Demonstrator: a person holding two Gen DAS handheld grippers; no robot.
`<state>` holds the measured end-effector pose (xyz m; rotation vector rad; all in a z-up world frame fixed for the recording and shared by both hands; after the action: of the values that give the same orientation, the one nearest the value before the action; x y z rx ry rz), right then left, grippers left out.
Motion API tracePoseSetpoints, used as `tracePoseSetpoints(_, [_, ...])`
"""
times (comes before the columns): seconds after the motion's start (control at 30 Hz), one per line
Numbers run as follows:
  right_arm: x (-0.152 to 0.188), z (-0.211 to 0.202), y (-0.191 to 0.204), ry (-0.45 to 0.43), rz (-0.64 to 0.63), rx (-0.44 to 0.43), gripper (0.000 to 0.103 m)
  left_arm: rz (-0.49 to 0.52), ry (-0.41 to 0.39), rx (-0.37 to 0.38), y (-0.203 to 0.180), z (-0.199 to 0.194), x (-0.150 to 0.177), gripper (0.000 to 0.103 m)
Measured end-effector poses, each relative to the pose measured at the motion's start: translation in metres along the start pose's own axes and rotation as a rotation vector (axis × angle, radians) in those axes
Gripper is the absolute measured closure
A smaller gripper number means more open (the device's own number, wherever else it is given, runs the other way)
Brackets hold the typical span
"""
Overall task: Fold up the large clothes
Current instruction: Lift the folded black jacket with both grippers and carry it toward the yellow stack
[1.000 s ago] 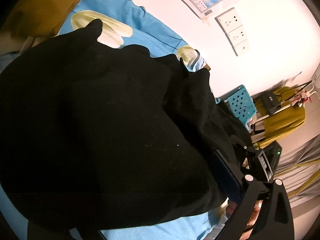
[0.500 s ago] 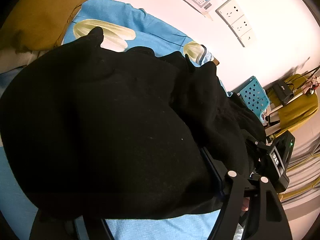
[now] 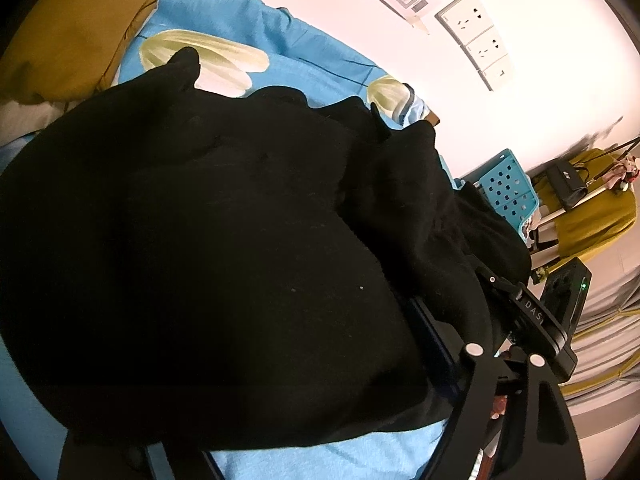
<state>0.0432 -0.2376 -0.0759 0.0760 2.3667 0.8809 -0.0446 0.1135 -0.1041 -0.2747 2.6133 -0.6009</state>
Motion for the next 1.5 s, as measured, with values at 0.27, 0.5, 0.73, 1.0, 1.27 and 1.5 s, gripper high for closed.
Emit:
tracePoseSetpoints(0.27, [-0.003,0.009,0.003,0.019,0.020,-0.039,0.037,-0.017,0.010,0.011,0.010,0.000,-0.007,0.045])
tracePoseSetpoints(0.5, [-0.007,0.000,0.011,0.031,0.005,-0.102,0.078,-0.016,0.011,0.018,0.010,-0.006,-0.006,0.060])
tracePoseSetpoints(0.73, [-0.007,0.003,0.000,0.079,0.079,-0.133,0.046,-0.049,0.046,0.078,0.023,-0.003,-0.005,0.048])
tracePoseSetpoints(1.0, [-0.005,0.015,0.003,0.072,0.040,-0.135,0.068,-0.062,0.048,0.071,0.016,0.002,-0.009,0.037])
tracePoseSetpoints(1.27, [-0.022,-0.008,0.030,0.073,0.007,-0.261,0.085,-0.006,0.048,0.027,0.006,-0.014,-0.018,0.063])
tracePoseSetpoints(1.5, [-0.059,-0.035,0.073,0.039,-0.050,-0.345,0.086,0.088,-0.042,0.059,-0.018,-0.071,-0.055,0.064])
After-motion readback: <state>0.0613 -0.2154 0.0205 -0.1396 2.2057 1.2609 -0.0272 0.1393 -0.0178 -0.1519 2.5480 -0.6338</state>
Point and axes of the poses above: each gripper's, at about its wrist camera, not at the fingertips, and z roughly the way its jaws point, y to its left, x to its underside, the point moved 2 cm from there along z, roughly the way its jaws point, and after that the axes turned 9 degrees about -x, right-handed, at the moved point
